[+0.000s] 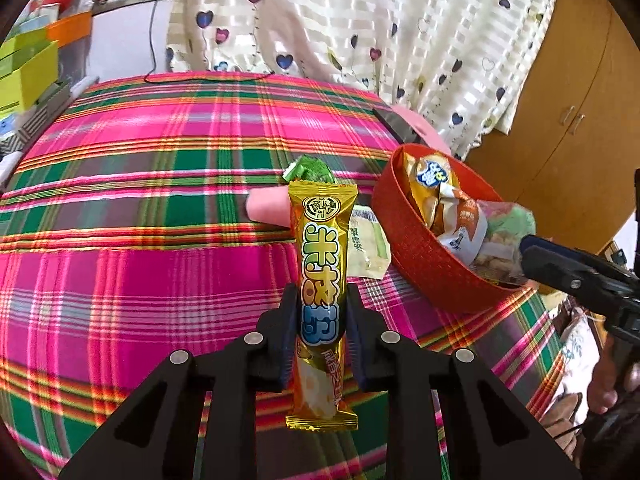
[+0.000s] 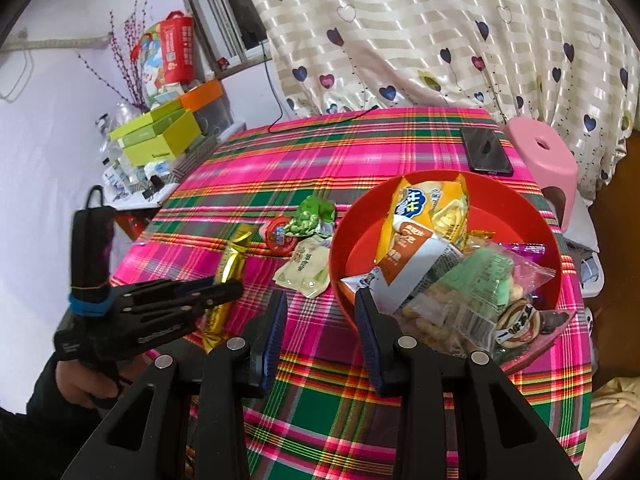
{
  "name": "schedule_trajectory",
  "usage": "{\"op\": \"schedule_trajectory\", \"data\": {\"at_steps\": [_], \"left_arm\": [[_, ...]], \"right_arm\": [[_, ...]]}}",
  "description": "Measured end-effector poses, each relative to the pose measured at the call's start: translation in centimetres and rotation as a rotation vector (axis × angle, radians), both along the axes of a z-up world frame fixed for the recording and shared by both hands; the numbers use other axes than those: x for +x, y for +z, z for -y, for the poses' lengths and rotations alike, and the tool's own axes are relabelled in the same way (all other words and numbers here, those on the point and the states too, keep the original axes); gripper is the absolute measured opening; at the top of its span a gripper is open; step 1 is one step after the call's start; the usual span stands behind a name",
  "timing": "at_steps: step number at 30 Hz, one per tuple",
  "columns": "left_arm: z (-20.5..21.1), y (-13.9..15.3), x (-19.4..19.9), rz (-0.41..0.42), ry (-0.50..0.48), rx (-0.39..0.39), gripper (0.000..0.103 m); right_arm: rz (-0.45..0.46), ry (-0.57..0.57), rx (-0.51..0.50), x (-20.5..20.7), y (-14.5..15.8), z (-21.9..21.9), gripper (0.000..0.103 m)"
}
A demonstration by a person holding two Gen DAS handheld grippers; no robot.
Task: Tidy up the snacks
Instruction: 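Lift the yellow wafer bar off the table with the left tool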
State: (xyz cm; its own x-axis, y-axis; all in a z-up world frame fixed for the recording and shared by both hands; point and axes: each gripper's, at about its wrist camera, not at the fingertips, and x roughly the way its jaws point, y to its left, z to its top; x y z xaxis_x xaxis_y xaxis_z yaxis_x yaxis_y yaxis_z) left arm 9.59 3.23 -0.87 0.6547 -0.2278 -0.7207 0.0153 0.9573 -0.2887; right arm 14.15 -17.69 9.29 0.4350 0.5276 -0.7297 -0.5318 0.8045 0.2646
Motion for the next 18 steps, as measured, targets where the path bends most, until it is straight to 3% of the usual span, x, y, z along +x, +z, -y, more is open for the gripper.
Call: {"op": "schedule_trajectory", "data": {"at_steps": [10, 18], "left_arm": [[-1.6, 2.8, -1.8, 0.071, 0.042, -0.011, 0.023], [-3.1, 3.5, -1.9, 0.085, 0.087, -0.008, 0.023]], "right_arm": [[0.127, 0.032, -0.128, -0.3, 1.9, -4.3, 0.033], [0.153, 0.082, -0.156, 0.7, 1.7, -7.0, 0.033]]}}
